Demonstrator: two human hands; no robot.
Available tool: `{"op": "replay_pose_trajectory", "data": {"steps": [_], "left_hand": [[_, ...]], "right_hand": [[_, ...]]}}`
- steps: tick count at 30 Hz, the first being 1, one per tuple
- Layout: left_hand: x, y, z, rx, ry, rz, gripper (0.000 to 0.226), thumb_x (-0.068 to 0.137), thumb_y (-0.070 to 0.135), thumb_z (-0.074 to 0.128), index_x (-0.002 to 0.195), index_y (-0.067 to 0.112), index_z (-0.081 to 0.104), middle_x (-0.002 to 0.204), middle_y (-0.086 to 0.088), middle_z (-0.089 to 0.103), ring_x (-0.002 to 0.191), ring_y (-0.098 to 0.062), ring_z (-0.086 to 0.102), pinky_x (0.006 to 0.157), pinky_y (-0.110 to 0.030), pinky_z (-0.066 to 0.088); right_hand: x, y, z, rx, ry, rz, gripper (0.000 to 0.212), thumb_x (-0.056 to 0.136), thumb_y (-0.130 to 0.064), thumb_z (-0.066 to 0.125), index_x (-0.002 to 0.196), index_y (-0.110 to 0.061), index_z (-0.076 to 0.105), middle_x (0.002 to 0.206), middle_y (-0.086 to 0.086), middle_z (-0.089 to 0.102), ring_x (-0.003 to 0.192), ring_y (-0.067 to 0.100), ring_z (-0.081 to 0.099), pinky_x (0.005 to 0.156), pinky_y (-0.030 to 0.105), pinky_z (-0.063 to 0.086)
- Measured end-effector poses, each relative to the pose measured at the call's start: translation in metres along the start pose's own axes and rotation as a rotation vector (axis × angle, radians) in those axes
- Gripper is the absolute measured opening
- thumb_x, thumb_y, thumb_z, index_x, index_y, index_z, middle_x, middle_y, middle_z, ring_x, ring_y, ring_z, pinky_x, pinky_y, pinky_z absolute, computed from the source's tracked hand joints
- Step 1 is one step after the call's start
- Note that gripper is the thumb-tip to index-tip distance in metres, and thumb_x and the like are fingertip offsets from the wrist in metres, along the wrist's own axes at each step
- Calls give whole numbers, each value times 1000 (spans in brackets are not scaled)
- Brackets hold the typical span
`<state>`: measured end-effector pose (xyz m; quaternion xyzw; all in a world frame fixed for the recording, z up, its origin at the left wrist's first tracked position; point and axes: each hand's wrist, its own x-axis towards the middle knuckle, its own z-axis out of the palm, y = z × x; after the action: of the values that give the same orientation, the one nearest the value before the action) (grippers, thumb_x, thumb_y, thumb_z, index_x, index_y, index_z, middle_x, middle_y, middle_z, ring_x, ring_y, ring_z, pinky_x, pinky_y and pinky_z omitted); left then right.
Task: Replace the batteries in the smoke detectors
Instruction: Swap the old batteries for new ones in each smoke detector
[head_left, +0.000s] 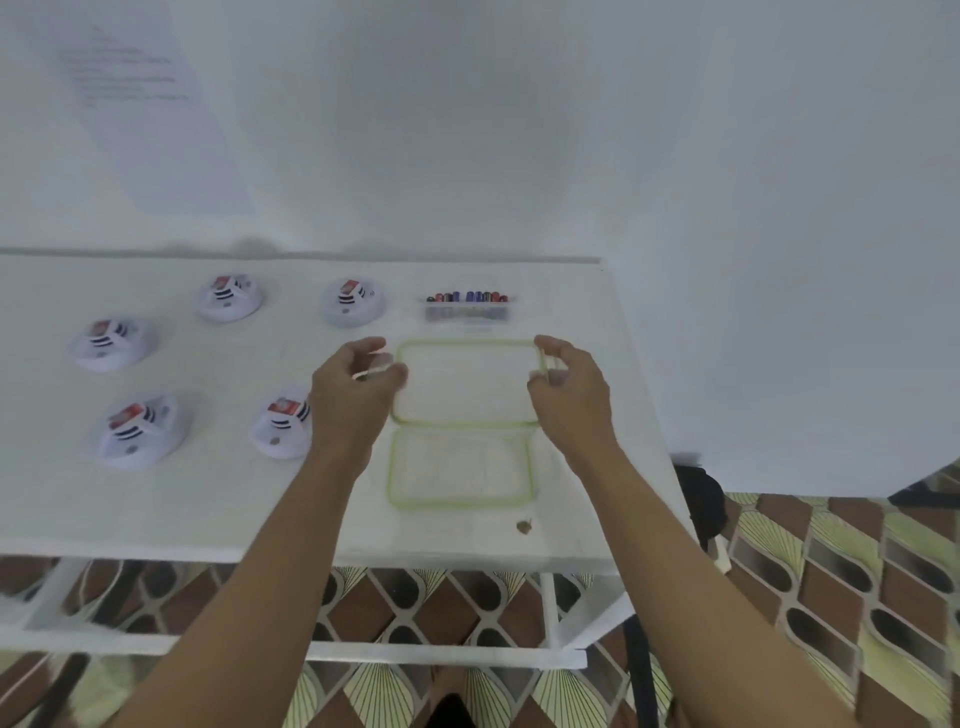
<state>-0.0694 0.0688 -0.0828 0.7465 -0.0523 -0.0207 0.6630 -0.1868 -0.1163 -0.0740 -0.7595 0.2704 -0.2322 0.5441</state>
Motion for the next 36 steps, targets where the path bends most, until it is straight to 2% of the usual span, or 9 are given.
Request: {"op": "replay_pose_trajectory", "data": {"steps": [2, 6, 10, 13, 16, 19, 28, 33, 36], "left_hand": [[-14, -4, -3, 117, 23, 26, 28, 71, 20, 72, 99, 22, 73, 86, -2, 71, 76, -12, 64, 70, -25, 50], [-36, -13, -7, 323, 72, 89, 18, 75, 16, 72, 92, 19, 75, 73, 3, 70, 67, -10, 62, 65, -23, 46], [-46, -28, -10, 480, 60, 107, 19, 81, 18, 69, 99, 16, 75, 84, 4, 69, 81, -13, 64, 72, -25, 42], [-48, -39, -12, 510, 12, 86, 24, 86, 21, 66, 108, 16, 75, 94, -2, 73, 90, -19, 67, 83, -32, 50], [-51, -45, -12, 520, 11, 90, 30, 87, 19, 67, 116, 13, 72, 105, -7, 73, 95, -20, 66, 94, -39, 51], [-51, -48, -14, 496, 44, 76, 38, 85, 21, 73, 122, 13, 68, 114, -5, 67, 95, -18, 64, 93, -35, 50], [-42, -41, -21, 560, -43, 42, 34, 86, 32, 74, 112, 11, 71, 101, 0, 69, 91, -14, 62, 90, -27, 46], [-39, -29, -37, 547, -53, 135, 27, 92, 36, 65, 109, 17, 72, 90, 12, 68, 81, 2, 61, 83, -21, 49], [-35, -22, -60, 504, -35, 226, 20, 94, 29, 63, 109, 22, 74, 95, 15, 69, 84, 9, 60, 76, -7, 42]], "right_hand": [[-11, 7, -3, -50, -12, -25, 51, 93, -5, 56, 141, -22, 52, 126, -4, 53, 89, 4, 57, 67, -1, 39], [-28, 21, -2, -201, -72, -59, 49, 89, -4, 58, 137, -15, 58, 125, -2, 52, 88, 11, 58, 67, -2, 37], [-38, 33, -1, -398, -135, -90, 52, 88, -10, 60, 140, -16, 57, 129, 2, 54, 114, 21, 53, 91, 21, 38], [-42, 39, 0, -605, -212, -87, 54, 90, -17, 58, 144, -17, 52, 137, 6, 53, 129, 27, 43, 106, 38, 35], [-45, 40, 2, -580, -293, -54, 55, 96, -14, 51, 150, -12, 44, 144, 10, 46, 134, 29, 37, 110, 38, 33], [-45, 40, 4, -538, -313, -43, 54, 98, -11, 47, 152, -9, 40, 147, 12, 40, 136, 31, 35, 109, 34, 33], [-44, 33, 9, -596, -288, 13, 56, 95, -19, 50, 149, -13, 41, 150, 10, 41, 137, 31, 33, 109, 43, 31], [-54, 16, 23, -646, -144, -178, 48, 91, -24, 53, 139, -20, 52, 142, 0, 50, 135, 23, 34, 108, 40, 28], [-62, 0, 46, -528, -215, -313, 47, 90, -19, 57, 137, -19, 54, 138, -2, 53, 132, 20, 37, 107, 35, 30]]}}
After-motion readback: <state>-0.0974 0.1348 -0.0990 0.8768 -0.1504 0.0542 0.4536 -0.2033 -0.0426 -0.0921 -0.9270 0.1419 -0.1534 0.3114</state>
